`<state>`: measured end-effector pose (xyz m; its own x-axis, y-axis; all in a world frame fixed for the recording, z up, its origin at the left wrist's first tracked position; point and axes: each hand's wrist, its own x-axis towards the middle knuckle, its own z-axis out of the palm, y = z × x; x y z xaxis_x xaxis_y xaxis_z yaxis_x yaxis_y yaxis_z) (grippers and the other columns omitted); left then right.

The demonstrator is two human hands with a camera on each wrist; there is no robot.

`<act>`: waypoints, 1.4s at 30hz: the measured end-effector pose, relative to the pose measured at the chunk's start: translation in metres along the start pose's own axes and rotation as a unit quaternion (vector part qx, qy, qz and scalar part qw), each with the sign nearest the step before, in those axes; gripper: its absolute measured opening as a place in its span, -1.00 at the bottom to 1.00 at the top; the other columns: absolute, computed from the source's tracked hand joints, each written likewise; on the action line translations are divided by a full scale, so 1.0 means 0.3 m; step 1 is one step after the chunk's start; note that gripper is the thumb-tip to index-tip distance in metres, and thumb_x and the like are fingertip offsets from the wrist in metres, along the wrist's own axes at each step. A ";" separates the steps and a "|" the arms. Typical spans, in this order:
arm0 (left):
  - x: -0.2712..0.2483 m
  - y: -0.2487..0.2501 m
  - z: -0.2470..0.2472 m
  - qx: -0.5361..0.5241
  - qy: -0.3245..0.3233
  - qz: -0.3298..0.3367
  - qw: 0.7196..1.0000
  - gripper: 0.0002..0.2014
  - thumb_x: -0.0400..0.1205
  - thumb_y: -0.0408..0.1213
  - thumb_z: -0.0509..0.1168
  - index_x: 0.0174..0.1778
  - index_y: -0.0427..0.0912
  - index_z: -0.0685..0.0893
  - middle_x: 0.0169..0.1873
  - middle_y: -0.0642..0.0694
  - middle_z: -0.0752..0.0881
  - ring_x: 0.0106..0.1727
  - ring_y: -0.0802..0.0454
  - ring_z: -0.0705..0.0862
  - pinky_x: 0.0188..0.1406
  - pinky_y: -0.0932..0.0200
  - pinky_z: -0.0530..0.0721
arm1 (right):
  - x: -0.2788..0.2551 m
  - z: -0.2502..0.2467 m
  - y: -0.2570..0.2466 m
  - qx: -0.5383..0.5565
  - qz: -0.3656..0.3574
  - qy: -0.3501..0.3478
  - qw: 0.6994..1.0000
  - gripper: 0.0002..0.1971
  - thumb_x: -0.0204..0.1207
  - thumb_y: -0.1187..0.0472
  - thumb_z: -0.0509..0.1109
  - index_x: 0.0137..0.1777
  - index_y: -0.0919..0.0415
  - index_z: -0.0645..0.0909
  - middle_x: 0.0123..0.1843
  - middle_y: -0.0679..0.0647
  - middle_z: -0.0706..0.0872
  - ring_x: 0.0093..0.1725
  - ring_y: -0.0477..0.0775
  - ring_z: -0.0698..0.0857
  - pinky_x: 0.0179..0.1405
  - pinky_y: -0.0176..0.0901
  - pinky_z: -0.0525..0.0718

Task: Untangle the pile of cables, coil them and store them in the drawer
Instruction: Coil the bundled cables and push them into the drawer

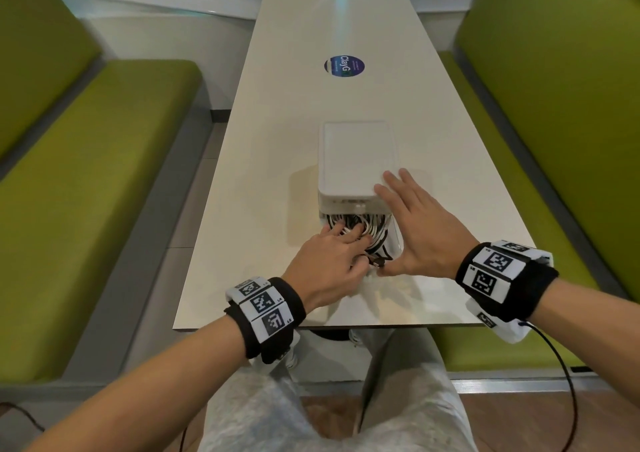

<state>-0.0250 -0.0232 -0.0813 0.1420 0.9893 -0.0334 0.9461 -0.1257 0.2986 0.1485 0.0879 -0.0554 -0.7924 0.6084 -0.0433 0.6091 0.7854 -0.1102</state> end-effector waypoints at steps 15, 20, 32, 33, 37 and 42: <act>0.039 -0.011 -0.026 0.015 0.129 0.064 0.989 -0.69 0.57 -0.19 0.35 0.23 0.08 0.75 -0.01 0.14 0.82 -0.10 -0.03 0.77 -0.34 0.26 0.34 | 0.017 -0.026 -0.008 -0.013 -0.011 0.023 1.000 0.15 0.09 -0.38 0.59 0.58 0.20 0.22 0.67 0.23 0.18 0.67 0.25 0.14 0.50 0.18 0.44; 0.043 -0.042 0.006 0.059 0.092 0.085 0.990 -0.61 0.60 -0.11 0.08 0.07 -0.06 0.81 0.03 0.03 0.80 -0.01 -0.13 0.76 -0.36 0.08 0.63 | 0.037 -0.025 -0.028 -0.107 -0.011 -0.024 0.994 0.35 0.13 -0.57 0.38 0.69 0.20 -0.21 0.72 0.18 -0.37 0.71 0.23 -0.26 0.66 0.27 -0.03; 0.055 -0.020 0.027 0.123 0.080 0.066 0.987 -0.55 0.65 -0.27 -0.03 0.35 -0.30 0.61 0.20 -0.21 0.68 0.19 -0.26 0.62 0.12 -0.14 0.69 | 0.083 0.015 -0.005 -0.037 -0.032 0.026 0.998 0.24 0.10 -0.40 0.53 0.66 0.21 0.07 0.72 0.28 0.05 0.71 0.29 0.03 0.58 0.19 0.34; 0.053 -0.015 0.033 0.124 0.089 0.065 0.986 -0.58 0.64 -0.31 -0.02 0.32 -0.32 0.61 0.18 -0.21 0.64 0.19 -0.24 0.57 0.13 -0.12 0.66 | 0.084 0.021 -0.003 -0.030 -0.033 0.033 0.998 0.23 0.08 -0.40 0.55 0.64 0.21 0.09 0.71 0.28 0.08 0.70 0.30 0.06 0.56 0.21 0.36; 0.057 -0.010 0.034 0.090 0.126 0.066 0.986 -0.64 0.58 -0.39 0.04 0.18 -0.36 0.65 0.08 -0.19 0.57 0.06 -0.13 0.55 -0.14 0.02 0.73 | 0.099 0.017 0.002 -0.001 -0.029 0.045 0.999 0.18 0.07 -0.36 0.60 0.61 0.19 0.18 0.70 0.25 0.14 0.68 0.30 0.12 0.51 0.21 0.42; 0.088 -0.056 0.015 0.149 0.166 0.090 0.970 -0.78 0.51 -0.38 0.24 -0.07 -0.17 0.79 -0.19 -0.03 0.70 -0.06 -0.12 0.62 -0.18 0.02 0.62 | 0.113 0.012 -0.005 0.012 -0.022 0.062 0.998 0.07 0.06 -0.25 0.65 0.53 0.20 0.32 0.62 0.23 0.29 0.61 0.31 0.25 0.34 0.26 0.57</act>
<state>-0.0357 0.0046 -0.0915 0.2587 0.9120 0.3185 0.9637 -0.2661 -0.0207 0.1207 0.1068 -0.0603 -0.8073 0.5840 0.0846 0.5717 0.8095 -0.1336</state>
